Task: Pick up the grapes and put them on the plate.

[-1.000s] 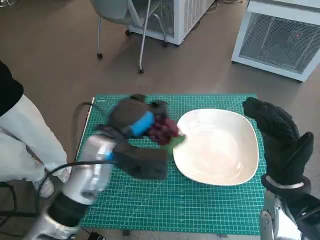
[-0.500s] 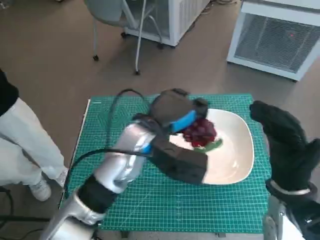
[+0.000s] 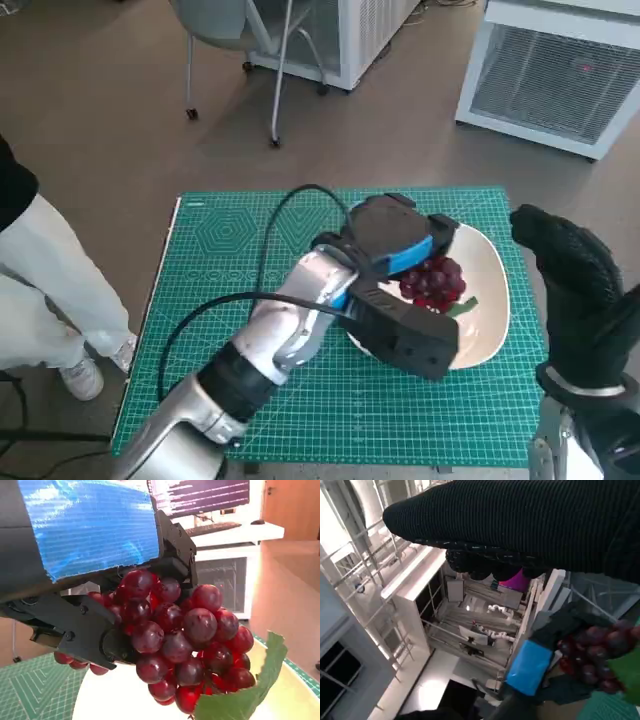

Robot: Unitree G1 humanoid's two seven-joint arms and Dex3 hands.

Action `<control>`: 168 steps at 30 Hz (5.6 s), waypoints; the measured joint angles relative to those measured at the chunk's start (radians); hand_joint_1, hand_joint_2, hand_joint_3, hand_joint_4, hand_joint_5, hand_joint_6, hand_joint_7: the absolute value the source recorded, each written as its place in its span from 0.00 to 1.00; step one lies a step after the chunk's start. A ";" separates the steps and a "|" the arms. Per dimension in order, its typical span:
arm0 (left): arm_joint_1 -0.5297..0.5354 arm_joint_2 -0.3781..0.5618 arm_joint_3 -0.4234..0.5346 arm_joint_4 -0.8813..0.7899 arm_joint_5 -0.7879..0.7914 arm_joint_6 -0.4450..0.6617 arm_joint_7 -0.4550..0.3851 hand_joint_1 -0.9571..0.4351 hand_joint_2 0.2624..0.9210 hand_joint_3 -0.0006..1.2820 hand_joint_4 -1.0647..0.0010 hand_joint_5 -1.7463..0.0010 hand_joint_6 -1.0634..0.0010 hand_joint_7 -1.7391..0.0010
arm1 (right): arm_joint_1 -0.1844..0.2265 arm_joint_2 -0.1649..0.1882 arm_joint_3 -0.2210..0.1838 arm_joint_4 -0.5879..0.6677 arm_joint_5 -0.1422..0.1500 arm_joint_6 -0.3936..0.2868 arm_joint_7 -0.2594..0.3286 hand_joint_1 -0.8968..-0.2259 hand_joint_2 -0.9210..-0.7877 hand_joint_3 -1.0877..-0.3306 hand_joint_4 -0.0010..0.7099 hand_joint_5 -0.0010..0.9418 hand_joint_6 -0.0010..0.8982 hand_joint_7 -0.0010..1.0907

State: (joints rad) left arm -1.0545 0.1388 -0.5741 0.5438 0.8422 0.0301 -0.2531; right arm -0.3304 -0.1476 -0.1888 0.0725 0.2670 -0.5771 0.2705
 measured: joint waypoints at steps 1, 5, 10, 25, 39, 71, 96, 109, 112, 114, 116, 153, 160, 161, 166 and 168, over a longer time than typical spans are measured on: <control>-0.003 -0.001 0.000 0.005 -0.002 -0.002 0.000 0.69 1.00 0.14 0.43 0.21 0.56 0.31 | 0.001 0.000 0.000 -0.004 0.000 0.000 -0.001 0.56 0.00 0.55 0.59 0.00 0.04 0.55; -0.013 -0.006 0.000 0.030 -0.012 -0.010 -0.001 0.69 1.00 0.16 0.44 0.20 0.58 0.30 | 0.008 0.004 0.001 -0.015 0.000 0.000 -0.005 0.56 0.00 0.55 0.59 0.00 0.04 0.55; -0.018 -0.008 0.000 0.054 -0.017 -0.021 -0.001 0.69 1.00 0.17 0.52 0.21 0.57 0.24 | 0.013 0.007 0.002 -0.017 0.000 0.000 -0.008 0.56 0.00 0.55 0.59 0.00 0.04 0.55; -0.026 -0.022 0.000 0.135 -0.032 -0.032 -0.002 0.69 1.00 0.19 0.54 0.19 0.60 0.24 | 0.014 0.016 0.010 -0.017 -0.010 0.000 -0.022 0.56 0.00 0.55 0.59 0.00 0.03 0.56; -0.094 -0.046 0.052 0.361 -0.208 -0.136 -0.153 0.53 0.71 0.08 0.96 0.95 0.89 0.98 | 0.014 0.018 0.016 -0.016 -0.019 0.006 -0.029 0.56 0.00 0.55 0.59 0.00 0.03 0.56; -0.062 0.014 0.243 0.607 -0.410 -0.572 0.068 0.18 1.00 0.36 1.00 1.00 0.91 0.97 | -0.015 0.032 0.033 0.039 0.007 -0.010 -0.012 0.55 0.00 0.55 0.58 0.00 0.03 0.56; 0.255 0.082 0.879 0.383 -1.310 -0.432 -0.568 0.23 1.00 0.25 0.97 0.99 0.87 0.98 | -0.036 0.029 0.032 0.028 0.015 0.012 -0.007 0.56 0.00 0.56 0.59 0.00 0.05 0.56; 0.398 0.085 0.918 0.171 -1.361 -0.356 -0.546 0.26 1.00 0.23 0.97 1.00 0.87 0.98 | -0.046 0.027 0.035 0.027 0.015 0.022 -0.005 0.55 0.00 0.56 0.59 0.00 0.05 0.57; 0.422 0.077 0.916 0.125 -1.365 -0.324 -0.533 0.26 1.00 0.21 0.97 1.00 0.87 0.98 | -0.046 0.027 0.035 0.027 0.015 0.023 -0.002 0.55 0.00 0.56 0.59 0.00 0.05 0.57; 0.433 0.071 0.913 0.096 -1.367 -0.304 -0.526 0.27 1.00 0.21 0.97 1.00 0.87 0.98 | -0.046 0.026 0.035 0.027 0.016 0.023 0.001 0.55 0.00 0.56 0.59 0.00 0.05 0.57; 0.441 0.066 0.909 0.072 -1.368 -0.289 -0.521 0.27 1.00 0.20 0.98 1.00 0.87 0.98 | -0.046 0.026 0.034 0.027 0.018 0.024 0.005 0.55 0.00 0.56 0.59 0.00 0.05 0.57; 0.500 0.046 0.855 -0.016 -1.232 -0.418 -0.406 0.72 1.00 0.12 1.00 1.00 0.99 1.00 | -0.046 0.007 0.032 0.032 0.043 0.036 0.036 0.55 0.00 0.54 0.59 0.00 0.04 0.58; 0.505 0.055 0.839 -0.022 -1.227 -0.430 -0.406 0.70 0.99 0.10 1.00 1.00 1.00 1.00 | -0.046 0.007 0.032 0.031 0.043 0.036 0.036 0.55 0.00 0.54 0.59 0.00 0.04 0.58; 0.506 0.056 0.837 -0.024 -1.227 -0.430 -0.406 0.69 0.98 0.09 1.00 1.00 1.00 1.00 | -0.046 0.007 0.032 0.031 0.043 0.036 0.036 0.55 0.00 0.54 0.59 0.00 0.04 0.58; 0.511 0.062 0.825 -0.045 -1.227 -0.430 -0.406 0.66 0.96 0.07 1.00 1.00 1.00 1.00 | -0.046 0.007 0.032 0.032 0.043 0.036 0.036 0.55 0.00 0.55 0.59 0.00 0.04 0.58; 0.512 0.064 0.822 -0.054 -1.227 -0.430 -0.406 0.64 0.95 0.06 1.00 1.00 1.00 1.00 | -0.046 0.007 0.032 0.034 0.043 0.036 0.036 0.55 0.00 0.55 0.59 0.00 0.04 0.58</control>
State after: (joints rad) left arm -0.5427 0.2030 0.2475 0.4901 -0.3847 -0.3998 -0.6594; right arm -0.3766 -0.1407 -0.1570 0.1065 0.3101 -0.5409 0.3070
